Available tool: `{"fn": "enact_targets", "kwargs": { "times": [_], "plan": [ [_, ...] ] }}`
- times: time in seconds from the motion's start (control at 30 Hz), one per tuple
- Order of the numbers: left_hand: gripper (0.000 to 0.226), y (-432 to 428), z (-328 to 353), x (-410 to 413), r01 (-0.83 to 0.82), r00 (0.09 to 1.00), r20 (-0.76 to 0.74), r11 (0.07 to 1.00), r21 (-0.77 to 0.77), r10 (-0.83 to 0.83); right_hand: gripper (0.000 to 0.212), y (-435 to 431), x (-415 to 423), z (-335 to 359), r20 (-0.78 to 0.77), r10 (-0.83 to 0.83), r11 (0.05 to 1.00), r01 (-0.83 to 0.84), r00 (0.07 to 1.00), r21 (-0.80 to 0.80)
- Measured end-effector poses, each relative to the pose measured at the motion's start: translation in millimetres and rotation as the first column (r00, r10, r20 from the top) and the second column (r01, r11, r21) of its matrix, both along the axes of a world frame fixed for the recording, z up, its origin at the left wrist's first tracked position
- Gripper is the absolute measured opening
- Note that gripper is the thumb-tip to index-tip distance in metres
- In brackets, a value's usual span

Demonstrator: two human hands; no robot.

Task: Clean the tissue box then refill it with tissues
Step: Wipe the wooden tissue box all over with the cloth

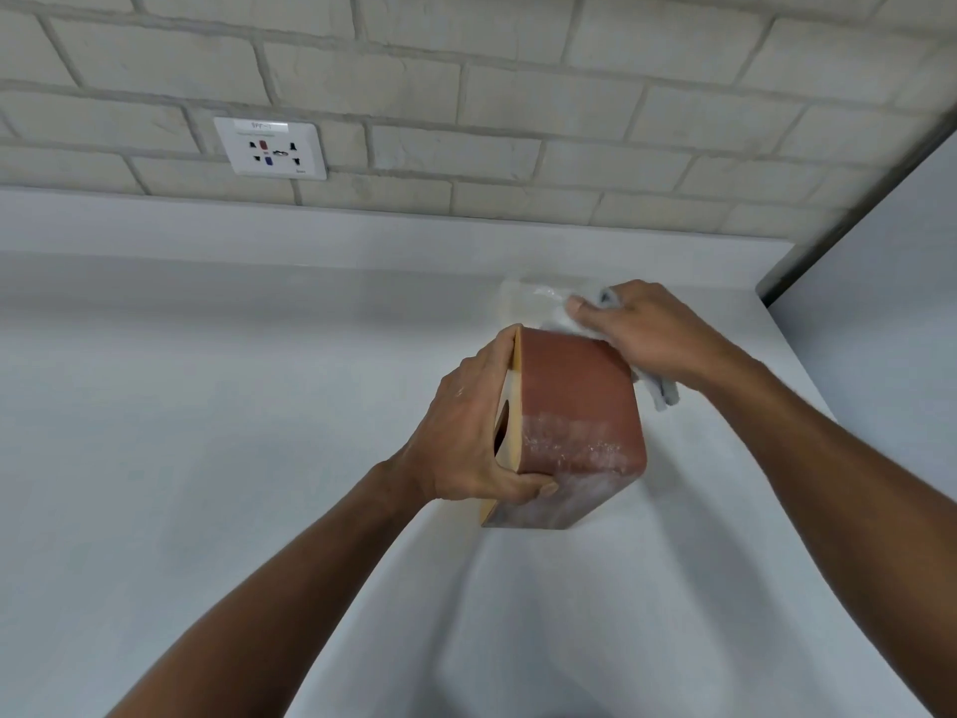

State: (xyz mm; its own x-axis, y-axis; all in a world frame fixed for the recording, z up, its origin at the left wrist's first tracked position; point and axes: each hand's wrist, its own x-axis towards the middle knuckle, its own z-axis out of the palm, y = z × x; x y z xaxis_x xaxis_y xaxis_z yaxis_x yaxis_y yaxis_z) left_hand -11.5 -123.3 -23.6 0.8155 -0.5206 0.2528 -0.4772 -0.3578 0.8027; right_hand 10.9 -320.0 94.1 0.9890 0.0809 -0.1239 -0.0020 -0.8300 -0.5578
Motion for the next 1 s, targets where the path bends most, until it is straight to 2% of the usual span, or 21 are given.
{"fn": "enact_targets", "kwargs": {
  "times": [0.07, 0.1, 0.13, 0.2, 0.27, 0.33, 0.43, 0.53, 0.6, 0.67, 0.77, 0.87, 0.93, 1.0],
  "plan": [
    [0.129, 0, -3, 1, 0.0, 1.0, -0.014, 1.0, 0.015, 0.0, 0.053, -11, -1, 2, 0.065, -0.188, 0.974, 0.177, 0.98, 0.144],
    [0.131, 0, -4, 1, 0.0, 1.0, -0.02, 1.0, 0.021, 0.0, 0.049, -15, -3, 2, 0.135, -0.229, 0.965, 0.207, 0.964, 0.164],
    [0.132, 0, -4, 0, 0.001, 1.0, -0.021, 1.0, 0.025, 0.0, 0.041, -11, -8, 3, 0.189, -0.203, 0.974, 0.178, 0.961, 0.139],
    [0.126, 0, -3, -1, -0.01, 1.0, -0.002, 1.0, 0.028, 0.01, 0.025, 3, -22, 5, 0.223, 0.081, 0.995, -0.068, 0.971, -0.067],
    [0.115, 0, -1, -3, -0.008, 1.0, 0.03, 1.0, 0.021, 0.008, 0.034, 15, -31, 2, 0.141, 0.372, 0.895, -0.313, 0.917, -0.319],
    [0.11, 0, 0, -3, -0.009, 0.999, 0.042, 1.0, 0.024, 0.008, 0.043, 20, -28, -1, 0.125, 0.394, 0.862, -0.319, 0.911, -0.394],
    [0.112, 1, 1, -2, -0.012, 1.0, 0.025, 0.999, 0.03, 0.011, 0.04, 17, -19, -1, 0.134, 0.353, 0.884, -0.283, 0.926, -0.373],
    [0.102, 1, 2, -5, -0.002, 0.999, 0.036, 1.0, -0.019, 0.002, 0.057, 15, -40, -6, 0.107, 0.435, 0.852, -0.37, 0.894, -0.371],
    [0.098, 1, 2, -7, -0.002, 0.998, 0.067, 0.999, -0.054, 0.006, 0.068, 9, -60, -10, 0.104, 0.502, 0.835, -0.45, 0.859, -0.316],
    [0.105, 1, 0, -6, 0.008, 0.998, 0.059, 0.999, -0.048, -0.005, 0.068, -1, -64, -13, 0.119, 0.475, 0.86, -0.433, 0.872, -0.269],
    [0.118, 1, 5, -5, 0.011, 1.0, 0.006, 1.0, -0.021, -0.01, 0.061, -4, -63, -14, 0.178, 0.357, 0.919, -0.311, 0.917, -0.242],
    [0.117, 0, 9, -8, 0.017, 1.0, 0.002, 0.999, -0.039, -0.017, 0.07, -8, -82, -24, 0.176, 0.415, 0.899, -0.373, 0.892, -0.228],
    [0.126, 0, 6, -6, 0.023, 1.0, -0.011, 1.0, -0.021, -0.023, 0.059, -21, -86, -27, 0.2, 0.38, 0.914, -0.333, 0.903, -0.233],
    [0.142, 1, 1, -3, 0.021, 0.999, -0.026, 0.999, 0.03, -0.02, 0.048, -30, -82, -25, 0.249, 0.249, 0.954, -0.192, 0.936, -0.231]
  ]
}}
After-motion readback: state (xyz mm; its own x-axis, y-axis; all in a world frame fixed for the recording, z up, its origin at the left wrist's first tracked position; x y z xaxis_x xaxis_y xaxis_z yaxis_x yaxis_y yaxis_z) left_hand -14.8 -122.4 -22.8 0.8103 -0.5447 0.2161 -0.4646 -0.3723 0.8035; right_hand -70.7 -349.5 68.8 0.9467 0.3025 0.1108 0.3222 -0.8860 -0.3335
